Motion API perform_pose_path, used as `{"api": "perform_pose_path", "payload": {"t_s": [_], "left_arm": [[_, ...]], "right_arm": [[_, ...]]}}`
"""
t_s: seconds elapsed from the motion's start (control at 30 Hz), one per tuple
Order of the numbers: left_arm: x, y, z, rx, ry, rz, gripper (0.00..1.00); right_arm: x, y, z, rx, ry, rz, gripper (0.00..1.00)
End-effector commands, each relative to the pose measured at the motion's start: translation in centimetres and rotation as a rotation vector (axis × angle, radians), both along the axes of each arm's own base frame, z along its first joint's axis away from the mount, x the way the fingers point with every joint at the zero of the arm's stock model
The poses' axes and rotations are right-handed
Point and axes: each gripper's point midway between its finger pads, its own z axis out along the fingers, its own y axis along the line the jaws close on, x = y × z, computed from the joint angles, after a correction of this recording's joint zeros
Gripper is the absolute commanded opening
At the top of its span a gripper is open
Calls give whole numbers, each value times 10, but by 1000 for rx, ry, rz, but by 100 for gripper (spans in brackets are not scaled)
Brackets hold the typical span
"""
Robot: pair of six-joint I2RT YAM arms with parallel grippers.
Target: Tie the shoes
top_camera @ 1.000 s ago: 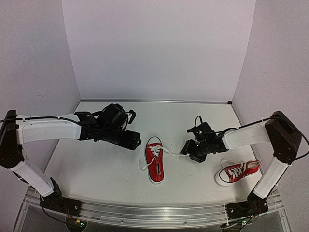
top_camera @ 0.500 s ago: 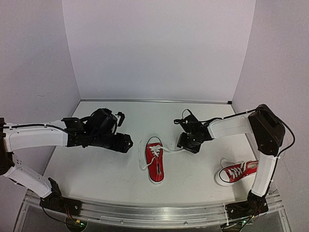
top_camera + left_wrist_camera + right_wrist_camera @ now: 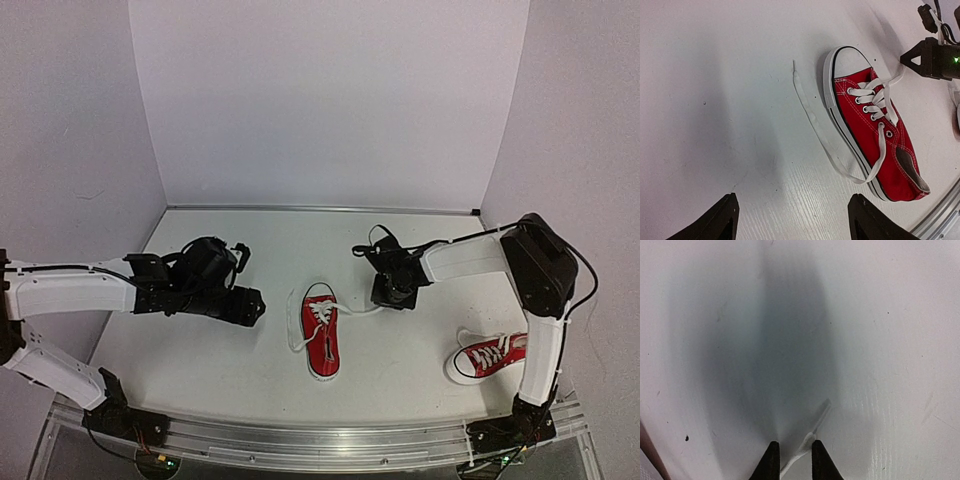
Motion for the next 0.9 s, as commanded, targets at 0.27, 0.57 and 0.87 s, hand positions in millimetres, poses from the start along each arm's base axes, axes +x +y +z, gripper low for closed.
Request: {"api": "perform_pose_path", "payload": {"t_s": [0.27,0.57,0.87], "left_arm": [[36,-32,-40,44,34,-54,66],[67,-66,-53,73,33,-112,55],[80,-82,-89,135,96,-121,53]], "right_arm": [[-50,-25,18,13,91,40,0],[-54,-30,73,86,-32,58,0],[-65,-35,96,129,-74,91,0]]}}
